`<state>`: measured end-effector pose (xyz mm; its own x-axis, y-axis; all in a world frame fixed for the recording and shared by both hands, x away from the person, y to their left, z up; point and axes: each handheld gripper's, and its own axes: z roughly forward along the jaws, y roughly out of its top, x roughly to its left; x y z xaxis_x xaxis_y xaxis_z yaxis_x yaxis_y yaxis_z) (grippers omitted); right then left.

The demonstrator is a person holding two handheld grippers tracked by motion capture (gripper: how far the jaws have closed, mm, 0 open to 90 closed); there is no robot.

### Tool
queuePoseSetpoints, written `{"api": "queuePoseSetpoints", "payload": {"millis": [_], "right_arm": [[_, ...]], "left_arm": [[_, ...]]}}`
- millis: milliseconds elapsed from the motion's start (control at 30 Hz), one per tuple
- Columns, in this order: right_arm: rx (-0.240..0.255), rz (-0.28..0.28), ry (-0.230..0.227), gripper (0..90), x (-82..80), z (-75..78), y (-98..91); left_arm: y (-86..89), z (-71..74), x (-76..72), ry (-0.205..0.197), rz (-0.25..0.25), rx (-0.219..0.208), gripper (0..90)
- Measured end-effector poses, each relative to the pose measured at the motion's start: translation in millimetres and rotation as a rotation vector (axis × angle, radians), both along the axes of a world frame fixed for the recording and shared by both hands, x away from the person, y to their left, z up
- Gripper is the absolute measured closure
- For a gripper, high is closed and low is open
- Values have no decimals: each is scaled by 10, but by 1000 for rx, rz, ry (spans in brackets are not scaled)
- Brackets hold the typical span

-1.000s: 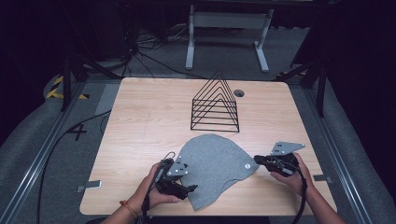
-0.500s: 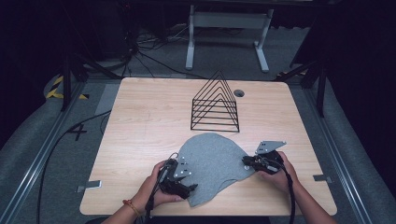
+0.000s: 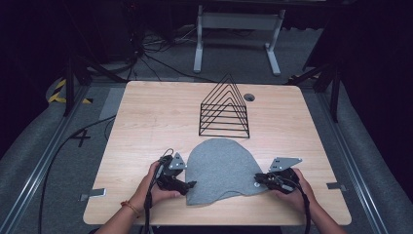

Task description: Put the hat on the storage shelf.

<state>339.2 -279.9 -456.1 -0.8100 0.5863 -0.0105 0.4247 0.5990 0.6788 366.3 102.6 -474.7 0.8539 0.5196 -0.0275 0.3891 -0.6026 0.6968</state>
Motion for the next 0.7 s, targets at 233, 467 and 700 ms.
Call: {"api": "queuePoseSetpoints", "payload": {"millis": [233, 467, 700], "right_arm": [[-2, 7, 7, 832, -144, 0, 27], [-36, 9, -14, 725, -243, 40, 73], [18, -75, -47, 625, 7, 167, 16]], "left_arm": [[38, 8, 70, 2, 4, 12, 165], [61, 35, 106, -27, -5, 28, 190], [78, 116, 166, -29, -6, 13, 253]]}}
